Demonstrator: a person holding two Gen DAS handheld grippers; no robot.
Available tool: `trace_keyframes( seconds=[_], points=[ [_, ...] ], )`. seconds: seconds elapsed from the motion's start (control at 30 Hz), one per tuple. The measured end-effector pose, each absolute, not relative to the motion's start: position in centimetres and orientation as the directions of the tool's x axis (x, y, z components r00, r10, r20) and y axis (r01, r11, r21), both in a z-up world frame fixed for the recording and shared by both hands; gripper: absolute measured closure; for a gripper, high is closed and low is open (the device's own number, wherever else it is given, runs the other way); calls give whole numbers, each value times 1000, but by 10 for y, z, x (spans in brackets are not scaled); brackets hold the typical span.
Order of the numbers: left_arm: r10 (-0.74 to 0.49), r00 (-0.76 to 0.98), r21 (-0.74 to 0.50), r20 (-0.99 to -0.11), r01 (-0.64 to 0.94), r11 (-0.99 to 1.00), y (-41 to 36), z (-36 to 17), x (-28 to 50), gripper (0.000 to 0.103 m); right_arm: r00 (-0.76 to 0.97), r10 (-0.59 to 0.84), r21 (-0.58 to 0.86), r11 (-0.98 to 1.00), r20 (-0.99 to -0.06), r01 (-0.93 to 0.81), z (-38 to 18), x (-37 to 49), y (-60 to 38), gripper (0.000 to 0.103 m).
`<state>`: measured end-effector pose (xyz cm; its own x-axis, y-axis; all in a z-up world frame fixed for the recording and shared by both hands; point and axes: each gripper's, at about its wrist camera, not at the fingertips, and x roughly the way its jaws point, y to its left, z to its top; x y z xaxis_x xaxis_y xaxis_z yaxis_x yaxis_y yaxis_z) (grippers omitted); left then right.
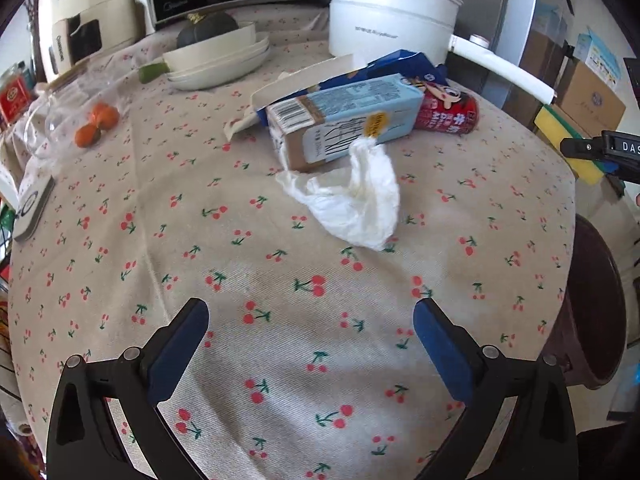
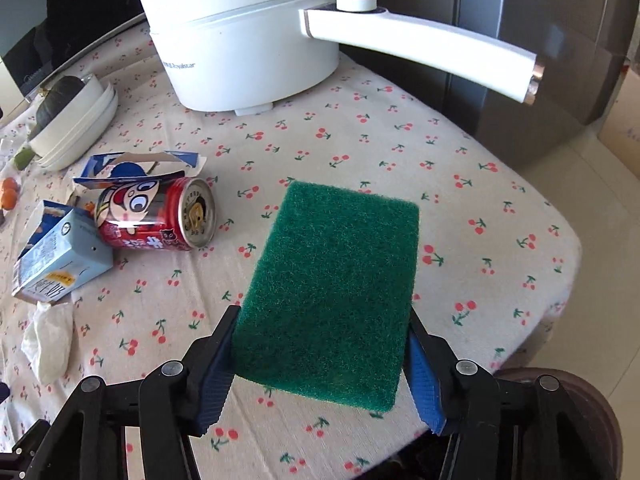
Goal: Collect trash
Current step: 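Carry the sponge over the bin with the right gripper while the left gripper grasps the white tissue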
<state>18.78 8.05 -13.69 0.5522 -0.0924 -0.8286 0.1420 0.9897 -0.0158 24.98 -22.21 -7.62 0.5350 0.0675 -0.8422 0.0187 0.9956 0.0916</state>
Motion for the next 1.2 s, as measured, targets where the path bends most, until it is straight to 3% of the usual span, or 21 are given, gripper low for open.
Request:
trace_keyframes(
  seconds=[0.13, 0.33, 0.43, 0.6, 0.77, 1.2],
  points=[
    [-133, 559, -71, -819, 132, 989, 67, -127, 197, 1, 539, 84, 106, 994, -838, 10, -60, 226, -229, 39],
    [-136, 551, -168, -823, -7, 986, 74, -129, 223, 17, 536, 105, 112, 994, -838, -19, -44, 191, -235, 39],
    [-141, 538, -199, -831, -51, 979, 77, -135, 234, 29, 538, 95, 94, 995, -838, -31, -40, 177, -238, 39],
    [-145, 523, -222, -840, -87, 971, 79, -141, 241, 65, 532, 73, 54, 997, -844, -50, -42, 158, -242, 39],
    [-183, 527, -221, -830, -10, 975, 70, -128, 231, 86, 528, 59, 34, 998, -847, -56, -42, 142, -245, 39],
    [-323, 490, -311, -810, 108, 944, 66, -90, 178, 88, 552, 92, 95, 995, -829, -23, -30, 102, -260, 39]
  ],
)
